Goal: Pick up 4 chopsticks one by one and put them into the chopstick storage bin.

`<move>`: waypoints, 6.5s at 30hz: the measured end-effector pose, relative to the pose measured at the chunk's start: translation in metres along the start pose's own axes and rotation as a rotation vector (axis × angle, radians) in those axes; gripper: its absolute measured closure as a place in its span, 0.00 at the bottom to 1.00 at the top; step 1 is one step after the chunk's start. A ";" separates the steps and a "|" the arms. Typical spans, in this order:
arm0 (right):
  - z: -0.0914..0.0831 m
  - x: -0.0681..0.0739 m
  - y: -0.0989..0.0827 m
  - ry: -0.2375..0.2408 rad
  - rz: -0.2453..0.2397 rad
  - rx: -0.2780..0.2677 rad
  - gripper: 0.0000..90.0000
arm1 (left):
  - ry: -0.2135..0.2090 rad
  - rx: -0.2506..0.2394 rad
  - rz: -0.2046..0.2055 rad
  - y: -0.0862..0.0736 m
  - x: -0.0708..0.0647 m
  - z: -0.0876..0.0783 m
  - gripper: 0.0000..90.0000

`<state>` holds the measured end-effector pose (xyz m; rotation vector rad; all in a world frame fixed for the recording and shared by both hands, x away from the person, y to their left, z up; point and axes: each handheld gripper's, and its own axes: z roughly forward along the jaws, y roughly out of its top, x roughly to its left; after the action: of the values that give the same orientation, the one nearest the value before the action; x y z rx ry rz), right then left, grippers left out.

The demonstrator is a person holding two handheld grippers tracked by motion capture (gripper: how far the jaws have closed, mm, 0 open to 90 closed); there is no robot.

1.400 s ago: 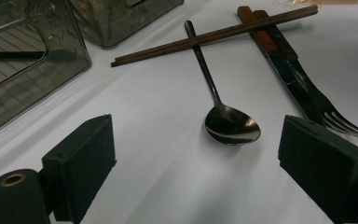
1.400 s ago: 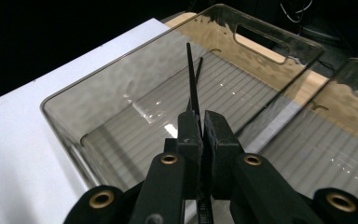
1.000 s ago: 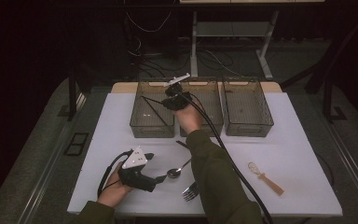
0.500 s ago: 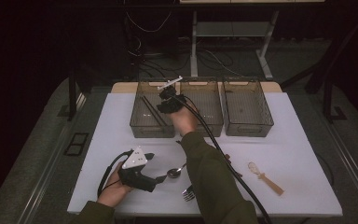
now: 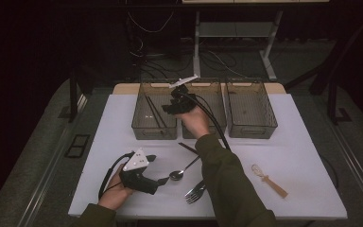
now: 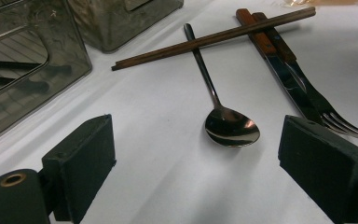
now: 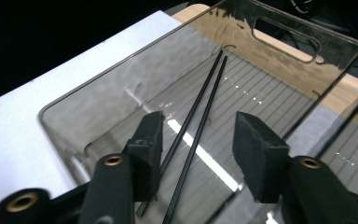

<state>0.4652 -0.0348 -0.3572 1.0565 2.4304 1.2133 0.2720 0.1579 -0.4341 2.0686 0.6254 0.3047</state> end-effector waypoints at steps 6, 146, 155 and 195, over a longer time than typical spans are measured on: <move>-0.020 -0.005 -0.009 0.020 -0.011 -0.009 0.46 | 0.004 0.003 -0.018 0.001 0.002 0.000 0.02; -0.175 -0.027 -0.244 0.100 -0.079 0.095 0.81 | -0.025 0.038 -0.053 0.000 0.003 0.000 0.00; -0.176 -0.025 -0.242 0.100 -0.091 0.098 0.79 | -0.026 0.038 -0.053 0.000 0.003 0.000 0.00; -0.163 -0.024 -0.245 0.081 -0.120 0.181 0.91 | -0.028 0.037 -0.050 0.000 0.002 0.000 0.00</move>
<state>0.2799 -0.2474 -0.4453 0.9067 2.6651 1.0337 0.2741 0.1590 -0.4346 2.0851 0.6693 0.2368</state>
